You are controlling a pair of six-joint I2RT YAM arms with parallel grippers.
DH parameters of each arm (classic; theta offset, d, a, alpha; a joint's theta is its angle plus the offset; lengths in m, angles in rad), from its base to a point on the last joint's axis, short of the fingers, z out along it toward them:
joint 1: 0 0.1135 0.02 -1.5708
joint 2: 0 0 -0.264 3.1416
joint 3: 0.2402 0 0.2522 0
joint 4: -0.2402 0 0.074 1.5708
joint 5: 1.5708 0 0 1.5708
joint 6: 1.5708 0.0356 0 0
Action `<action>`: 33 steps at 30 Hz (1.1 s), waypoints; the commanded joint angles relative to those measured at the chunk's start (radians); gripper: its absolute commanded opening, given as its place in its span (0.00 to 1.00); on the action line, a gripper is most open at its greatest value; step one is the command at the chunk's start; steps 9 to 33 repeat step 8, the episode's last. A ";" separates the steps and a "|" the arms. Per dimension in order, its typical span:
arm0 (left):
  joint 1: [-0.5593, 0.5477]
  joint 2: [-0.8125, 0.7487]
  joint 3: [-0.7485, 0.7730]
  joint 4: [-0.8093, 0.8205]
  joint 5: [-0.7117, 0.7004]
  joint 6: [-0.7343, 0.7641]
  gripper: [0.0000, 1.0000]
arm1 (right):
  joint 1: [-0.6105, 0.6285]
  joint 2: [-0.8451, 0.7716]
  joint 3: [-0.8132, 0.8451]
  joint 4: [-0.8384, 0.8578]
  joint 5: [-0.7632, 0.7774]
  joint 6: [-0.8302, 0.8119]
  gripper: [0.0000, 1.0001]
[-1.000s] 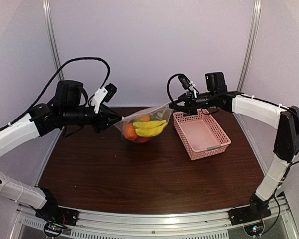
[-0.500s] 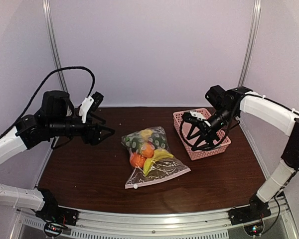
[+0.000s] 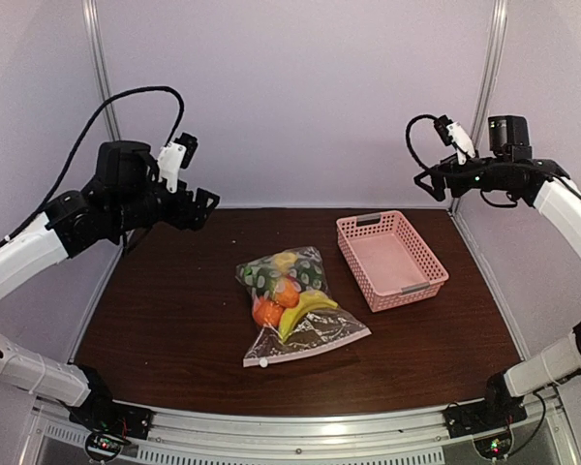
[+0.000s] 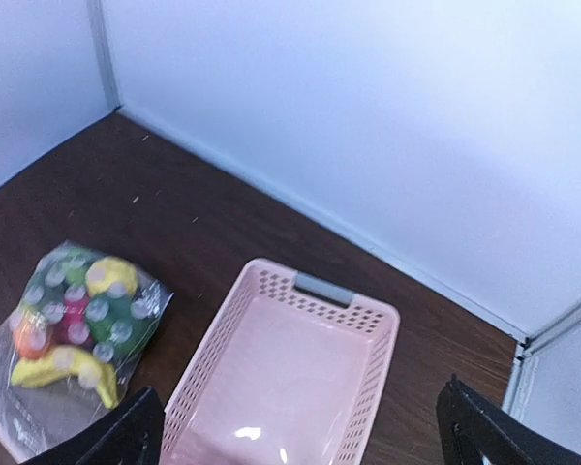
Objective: Place the food in the zip-top bag and seal the zipper
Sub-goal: Reset both arms
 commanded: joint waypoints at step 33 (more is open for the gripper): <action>0.000 -0.050 0.002 0.172 -0.141 -0.021 0.88 | -0.026 -0.037 -0.109 0.353 0.230 0.365 1.00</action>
